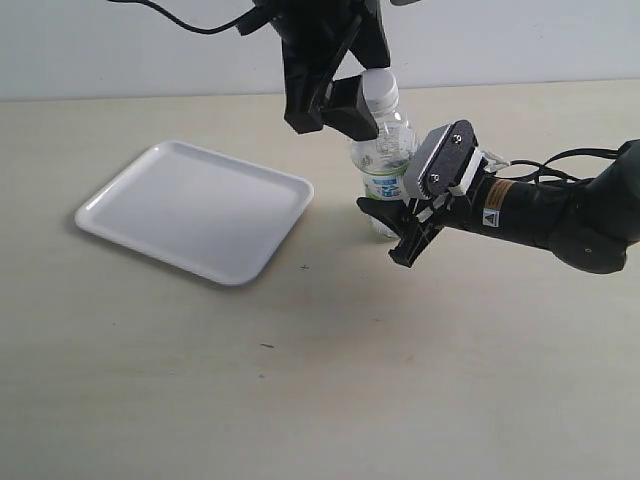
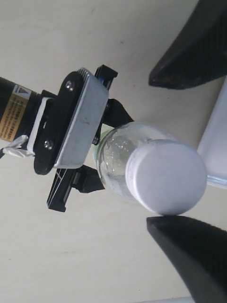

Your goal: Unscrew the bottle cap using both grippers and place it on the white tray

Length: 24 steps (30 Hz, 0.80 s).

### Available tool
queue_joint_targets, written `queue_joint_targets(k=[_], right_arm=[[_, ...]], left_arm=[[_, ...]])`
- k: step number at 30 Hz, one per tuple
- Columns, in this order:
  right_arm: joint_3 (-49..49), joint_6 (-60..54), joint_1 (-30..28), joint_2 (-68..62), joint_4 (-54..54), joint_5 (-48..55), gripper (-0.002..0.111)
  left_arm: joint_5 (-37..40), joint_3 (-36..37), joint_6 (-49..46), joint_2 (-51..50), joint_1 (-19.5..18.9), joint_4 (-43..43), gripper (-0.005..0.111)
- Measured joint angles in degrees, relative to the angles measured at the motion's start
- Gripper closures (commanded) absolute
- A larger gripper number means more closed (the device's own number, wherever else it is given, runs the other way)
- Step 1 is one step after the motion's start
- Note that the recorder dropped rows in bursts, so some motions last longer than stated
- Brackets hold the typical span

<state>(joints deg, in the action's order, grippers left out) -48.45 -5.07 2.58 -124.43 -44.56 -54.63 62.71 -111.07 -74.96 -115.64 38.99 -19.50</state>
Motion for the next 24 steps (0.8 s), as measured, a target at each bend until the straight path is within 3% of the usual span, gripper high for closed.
queue_joint_targets(k=[24], right_arm=[[0.00, 0.00, 0.00, 0.00, 0.00, 0.00, 0.108]], left_arm=[[-3.25, 0.00, 4.11, -0.69, 0.00, -0.24, 0.038]])
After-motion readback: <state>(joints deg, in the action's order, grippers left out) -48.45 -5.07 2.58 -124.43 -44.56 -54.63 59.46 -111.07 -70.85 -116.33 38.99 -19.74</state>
